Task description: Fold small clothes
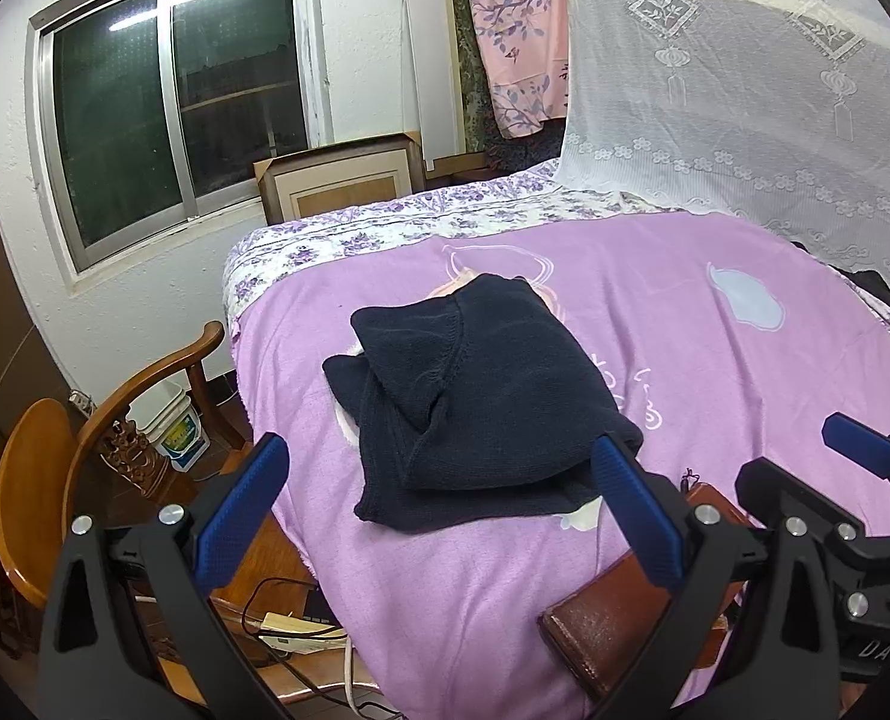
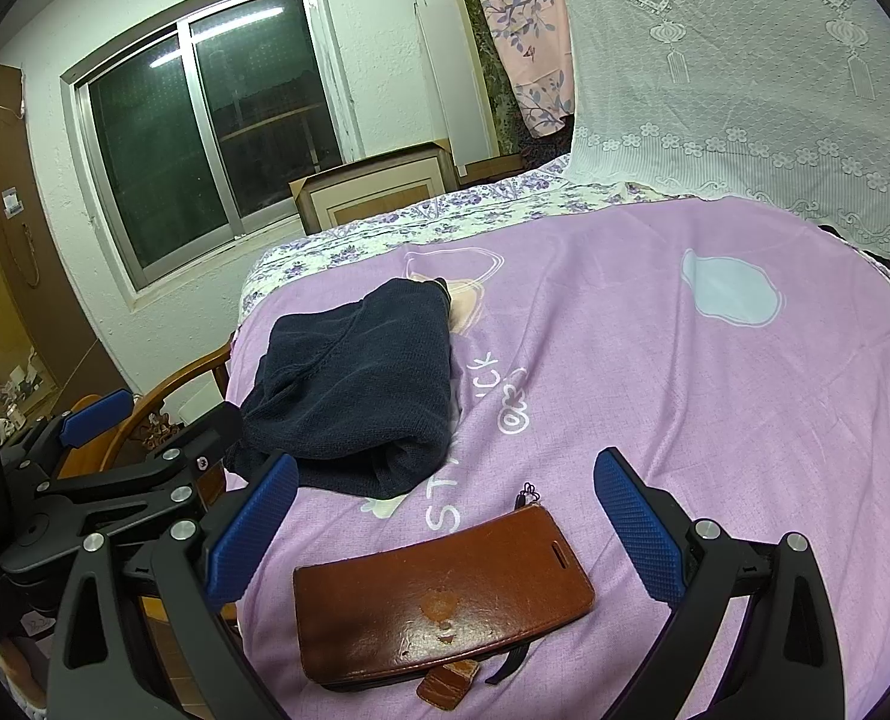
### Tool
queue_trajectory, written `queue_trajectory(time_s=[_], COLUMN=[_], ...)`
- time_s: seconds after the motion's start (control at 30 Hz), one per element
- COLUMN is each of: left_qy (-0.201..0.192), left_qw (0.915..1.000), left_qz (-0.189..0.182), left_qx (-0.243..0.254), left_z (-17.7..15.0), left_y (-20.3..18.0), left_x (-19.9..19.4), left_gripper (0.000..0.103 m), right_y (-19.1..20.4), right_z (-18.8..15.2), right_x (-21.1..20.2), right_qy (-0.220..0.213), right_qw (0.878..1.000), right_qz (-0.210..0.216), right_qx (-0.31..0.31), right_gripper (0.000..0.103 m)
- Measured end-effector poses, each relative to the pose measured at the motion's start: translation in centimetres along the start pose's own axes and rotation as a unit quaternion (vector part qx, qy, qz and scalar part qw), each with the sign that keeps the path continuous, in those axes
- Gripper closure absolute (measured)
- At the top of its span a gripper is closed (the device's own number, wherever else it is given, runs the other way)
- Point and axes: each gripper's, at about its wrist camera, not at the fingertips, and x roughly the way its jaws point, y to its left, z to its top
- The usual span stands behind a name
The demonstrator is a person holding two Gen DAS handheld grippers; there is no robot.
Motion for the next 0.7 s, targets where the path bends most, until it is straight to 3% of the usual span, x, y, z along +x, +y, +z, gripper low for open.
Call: queue_trajectory(time_s=[0.7], left_qy=[0.003], left_qw=[1.0], left_qz=[0.002], left_qx=[-0.001], left_z=[-0.22], left_y=[0.3], left_x=[-0.04], left_gripper=[0.004], right_y=[0.05], right_z=[0.01], right_x=[-0.03], right_qy=[0.0], right_qw=[1.0], right_qz=[0.0], right_qx=[0.0], right_gripper=[0.003])
